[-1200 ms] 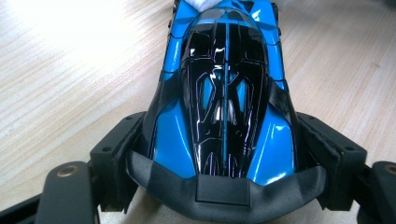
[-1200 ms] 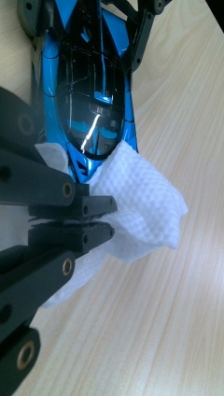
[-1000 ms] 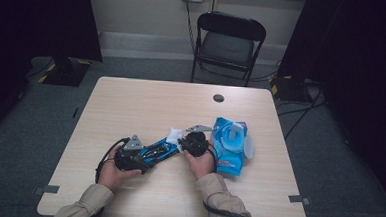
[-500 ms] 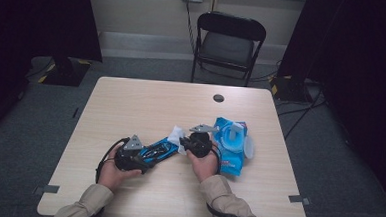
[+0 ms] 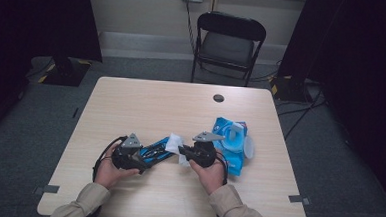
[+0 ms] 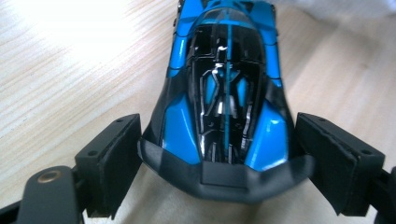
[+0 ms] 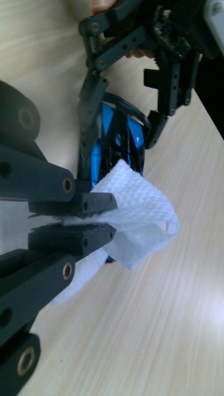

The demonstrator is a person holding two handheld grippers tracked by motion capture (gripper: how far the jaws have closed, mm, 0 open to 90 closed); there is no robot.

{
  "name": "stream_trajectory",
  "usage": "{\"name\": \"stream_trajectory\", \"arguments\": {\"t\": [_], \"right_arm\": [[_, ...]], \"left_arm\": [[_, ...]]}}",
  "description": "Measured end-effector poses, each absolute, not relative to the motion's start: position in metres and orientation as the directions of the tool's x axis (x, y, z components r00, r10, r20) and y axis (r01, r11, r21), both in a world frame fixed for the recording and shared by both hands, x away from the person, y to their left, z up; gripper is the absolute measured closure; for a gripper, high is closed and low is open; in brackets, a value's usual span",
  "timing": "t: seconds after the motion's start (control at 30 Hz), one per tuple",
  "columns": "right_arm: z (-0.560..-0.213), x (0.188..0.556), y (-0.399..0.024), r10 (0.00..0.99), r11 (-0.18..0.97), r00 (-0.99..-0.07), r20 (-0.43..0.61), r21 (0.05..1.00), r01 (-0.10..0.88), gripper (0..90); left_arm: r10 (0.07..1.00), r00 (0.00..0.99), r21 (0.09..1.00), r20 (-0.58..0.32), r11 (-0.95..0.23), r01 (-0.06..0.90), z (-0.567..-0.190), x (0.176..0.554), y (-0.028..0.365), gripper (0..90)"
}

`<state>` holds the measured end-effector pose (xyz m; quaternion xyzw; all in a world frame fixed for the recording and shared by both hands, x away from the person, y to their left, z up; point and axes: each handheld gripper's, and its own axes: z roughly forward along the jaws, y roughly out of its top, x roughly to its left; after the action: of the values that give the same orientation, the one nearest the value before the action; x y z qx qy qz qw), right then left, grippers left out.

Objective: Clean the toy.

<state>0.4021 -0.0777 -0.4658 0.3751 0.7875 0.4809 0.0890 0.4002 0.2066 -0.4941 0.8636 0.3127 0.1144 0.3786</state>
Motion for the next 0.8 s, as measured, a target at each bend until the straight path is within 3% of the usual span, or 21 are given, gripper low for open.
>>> {"name": "stream_trajectory", "arguments": {"t": [0.17,0.27,0.53,0.8], "right_arm": [[-0.472,0.395,-0.080,0.665,0.272,-0.713,0.222,0.818,0.508,84.4],[-0.477,0.391,-0.080,0.656,0.278,-0.720,0.227,0.814,0.510,84.3],[-0.485,0.385,-0.079,0.642,0.294,-0.732,0.230,0.807,0.512,83.2],[-0.490,0.380,-0.074,0.621,0.331,-0.753,0.216,0.799,0.502,83.1]], "left_arm": [[0.609,0.792,0.716,-0.029,-0.540,0.442,-0.484,0.393,0.208,14.3],[0.615,0.788,0.699,-0.007,-0.561,0.444,-0.475,0.390,0.211,17.5],[0.632,0.774,0.755,-0.042,-0.487,0.439,-0.459,0.393,0.223,18.8],[0.587,0.808,0.763,-0.046,-0.501,0.407,-0.455,0.404,0.200,29.4]]}}
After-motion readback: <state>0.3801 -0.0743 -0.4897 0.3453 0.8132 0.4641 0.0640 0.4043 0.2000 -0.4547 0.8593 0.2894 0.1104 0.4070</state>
